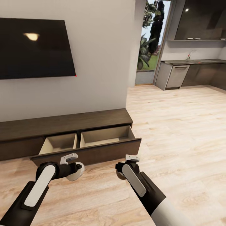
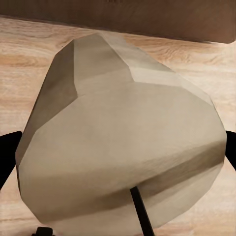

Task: Place each of the two pumpkins and all three candles from the living room inside a cabinet in the living room (use any cabinet), then make sure every cabinet is closed, and position the cauldron so it is next to a table in the living room.

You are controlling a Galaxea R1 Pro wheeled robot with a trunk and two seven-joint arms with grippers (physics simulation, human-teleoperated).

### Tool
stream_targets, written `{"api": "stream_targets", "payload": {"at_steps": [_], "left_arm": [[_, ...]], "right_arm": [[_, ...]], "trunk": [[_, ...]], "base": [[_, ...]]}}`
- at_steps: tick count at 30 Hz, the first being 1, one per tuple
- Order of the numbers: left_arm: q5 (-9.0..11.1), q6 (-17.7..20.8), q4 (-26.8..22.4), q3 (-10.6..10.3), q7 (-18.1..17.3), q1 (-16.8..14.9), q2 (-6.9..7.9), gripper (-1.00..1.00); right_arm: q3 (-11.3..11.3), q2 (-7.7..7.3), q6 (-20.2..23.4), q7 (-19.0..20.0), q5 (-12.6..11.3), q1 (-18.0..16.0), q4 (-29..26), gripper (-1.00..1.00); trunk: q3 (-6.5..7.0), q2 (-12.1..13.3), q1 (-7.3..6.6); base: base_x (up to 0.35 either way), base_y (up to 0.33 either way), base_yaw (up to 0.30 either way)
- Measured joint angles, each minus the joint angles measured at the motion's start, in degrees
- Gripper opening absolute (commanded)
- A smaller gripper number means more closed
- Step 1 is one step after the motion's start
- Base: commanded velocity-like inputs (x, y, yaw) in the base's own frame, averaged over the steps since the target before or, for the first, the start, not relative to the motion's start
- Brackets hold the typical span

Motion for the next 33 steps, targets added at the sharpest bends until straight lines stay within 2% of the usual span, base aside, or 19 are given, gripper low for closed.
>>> {"api": "stream_targets", "payload": {"at_steps": [11,22,33], "left_arm": [[0.1,0.1,0.0,0.1,0.0,0.0,0.2,-1.0],[0.2,0.1,0.0,-0.2,0.0,0.0,-0.03,-1.0],[0.0,0.1,0.0,-0.2,0.0,0.0,-0.02,-1.0]], "right_arm": [[0.1,0.01,-0.1,0.0,0.1,0.0,-0.3,-1.0],[0.2,0.0,-2.0,0.0,0.0,0.0,-0.4,-1.0],[0.2,0.05,-2.1,0.0,-0.1,0.0,-0.6,-1.0]], "trunk": [[0.0,0.0,-0.02],[0.0,0.0,-0.02],[0.0,0.0,-0.02]], "base": [[0.313,0.0,0.0],[0.334,0.0,0.006],[0.334,-0.063,0.226]]}}
